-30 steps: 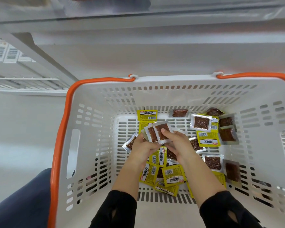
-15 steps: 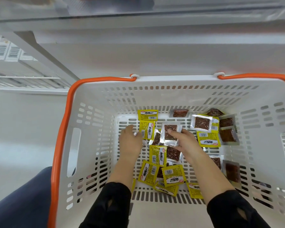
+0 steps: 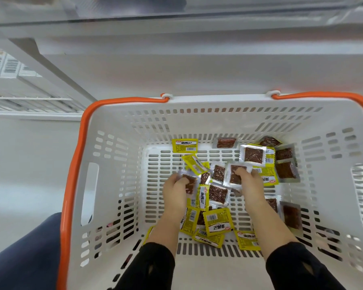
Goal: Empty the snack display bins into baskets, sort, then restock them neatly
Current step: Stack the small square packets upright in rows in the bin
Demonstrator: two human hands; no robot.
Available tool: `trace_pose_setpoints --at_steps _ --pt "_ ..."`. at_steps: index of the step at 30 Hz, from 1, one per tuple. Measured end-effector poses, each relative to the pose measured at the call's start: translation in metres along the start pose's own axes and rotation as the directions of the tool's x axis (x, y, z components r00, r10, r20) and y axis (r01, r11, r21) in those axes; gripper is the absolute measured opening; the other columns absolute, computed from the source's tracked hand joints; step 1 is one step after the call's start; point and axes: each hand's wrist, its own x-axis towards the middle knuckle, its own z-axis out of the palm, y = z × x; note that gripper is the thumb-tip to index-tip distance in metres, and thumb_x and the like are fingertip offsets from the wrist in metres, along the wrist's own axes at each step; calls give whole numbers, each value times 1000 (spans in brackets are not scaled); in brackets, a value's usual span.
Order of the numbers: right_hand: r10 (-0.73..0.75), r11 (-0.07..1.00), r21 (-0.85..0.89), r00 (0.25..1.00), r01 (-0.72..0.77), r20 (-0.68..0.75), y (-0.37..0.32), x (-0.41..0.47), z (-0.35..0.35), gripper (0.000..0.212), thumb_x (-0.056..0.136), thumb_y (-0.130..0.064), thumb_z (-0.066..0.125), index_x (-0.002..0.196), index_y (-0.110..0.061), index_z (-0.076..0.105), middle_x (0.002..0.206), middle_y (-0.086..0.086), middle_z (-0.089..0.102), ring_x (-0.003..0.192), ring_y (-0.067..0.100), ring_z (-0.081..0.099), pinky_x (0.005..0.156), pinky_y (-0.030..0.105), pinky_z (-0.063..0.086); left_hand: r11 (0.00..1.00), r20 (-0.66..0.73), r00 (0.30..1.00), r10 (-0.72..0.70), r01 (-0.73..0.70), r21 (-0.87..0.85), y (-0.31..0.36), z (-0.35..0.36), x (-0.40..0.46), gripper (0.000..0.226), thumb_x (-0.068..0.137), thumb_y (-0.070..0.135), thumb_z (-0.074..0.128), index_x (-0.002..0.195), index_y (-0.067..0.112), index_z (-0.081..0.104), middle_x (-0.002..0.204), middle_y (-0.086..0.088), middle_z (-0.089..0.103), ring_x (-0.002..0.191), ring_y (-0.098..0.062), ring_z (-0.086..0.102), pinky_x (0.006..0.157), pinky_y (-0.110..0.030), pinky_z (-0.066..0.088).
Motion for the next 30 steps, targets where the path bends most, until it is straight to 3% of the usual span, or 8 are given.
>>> trace_pose_setpoints --at_steps 4,7,10,13,16,20,25,30 --pt "-41 999 -22 988 44 150 -4 -4 12 53 92 -15 54 143 -11 40 140 4 45 126 26 45 105 46 38 981 146 982 -119 140 -138 14 28 -4 7 88 0 53 91 3 59 75 -7 58 70 -24 58 69 -34 47" --pt "-36 999 -14 967 41 253 -7 -7 20 48 94 -22 49 141 -15 41 106 -6 49 98 15 52 86 34 44 996 130 990 56 -64 58 12 42 -6 22 88 7 61 69 12 52 67 -4 48 69 -34 55 65 -32 41" --pt "-27 999 -17 946 35 324 -2 -11 20 46 92 -36 60 132 -16 49 122 -8 53 119 16 50 98 40 44 974 105 977 187 -198 107 12 45 -9 7 87 16 68 92 20 68 79 3 64 80 -29 67 74 -45 55" --pt "-12 999 51 947 -4 321 2 -10 18 29 90 -25 65 118 -16 61 115 1 67 112 21 61 83 36 52 942 38 960 279 -281 182 12 38 -4 19 92 16 63 110 16 67 105 -1 68 98 -16 63 92 -36 52" --pt "-15 993 115 978 -9 208 0 -10 13 22 94 -20 60 116 -16 58 103 2 65 91 16 62 65 26 48 679 118 880 460 -434 593 15 19 15 47 92 2 52 137 14 52 141 -6 49 133 -20 41 110 -25 30" --pt "-11 982 187 992 -13 128 1 -6 6 12 96 -16 57 108 -16 58 94 2 63 81 14 60 63 27 48 261 417 881 224 -466 845 18 4 38 72 93 12 58 153 23 20 160 -2 19 146 -24 18 118 -36 22" --pt "-5 982 186 992 -19 127 0 -5 7 19 96 -17 57 114 -14 55 96 5 64 83 20 61 64 28 48 167 363 808 464 -482 860 31 4 43 36 99 22 46 135 19 50 137 -1 52 118 -22 52 96 -34 41" --pt "8 989 144 990 -28 142 1 -6 10 29 96 -18 57 123 -11 52 106 8 60 90 23 58 61 26 45 159 319 829 460 -431 888 46 7 48 43 93 5 51 135 15 48 152 -5 25 132 -24 36 94 -34 47"
